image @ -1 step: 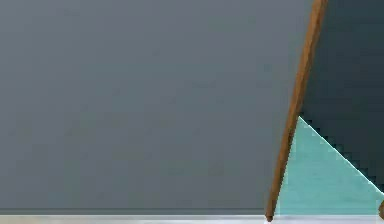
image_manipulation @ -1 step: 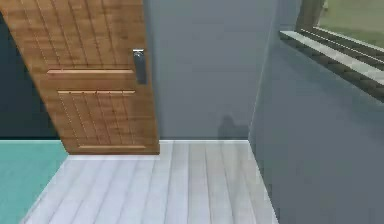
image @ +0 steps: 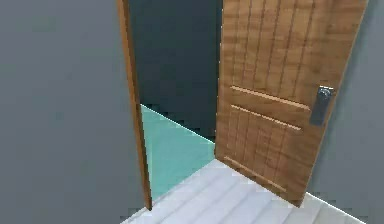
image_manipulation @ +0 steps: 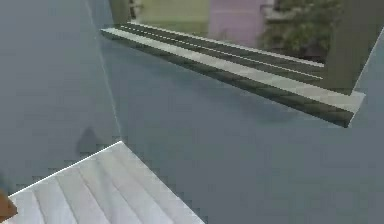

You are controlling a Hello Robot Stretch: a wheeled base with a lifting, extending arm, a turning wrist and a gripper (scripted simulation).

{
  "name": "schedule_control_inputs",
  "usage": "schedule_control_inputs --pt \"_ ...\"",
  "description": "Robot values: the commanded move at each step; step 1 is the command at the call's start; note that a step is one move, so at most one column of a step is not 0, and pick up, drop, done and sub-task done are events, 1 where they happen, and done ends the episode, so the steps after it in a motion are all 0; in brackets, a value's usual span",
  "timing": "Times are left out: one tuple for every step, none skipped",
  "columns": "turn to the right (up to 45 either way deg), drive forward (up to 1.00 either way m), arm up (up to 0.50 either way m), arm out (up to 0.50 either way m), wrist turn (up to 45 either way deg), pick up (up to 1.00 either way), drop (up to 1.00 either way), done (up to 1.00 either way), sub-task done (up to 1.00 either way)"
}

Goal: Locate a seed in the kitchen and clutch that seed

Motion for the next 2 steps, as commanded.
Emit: schedule_control_inputs --pt "6.0 0.0 0.0 0.0 0.0 0.0 0.0 0.0 0.0" --pt "0.0 0.95 0.0 0.0 0.0 0.0 0.0 0.0 0.0"
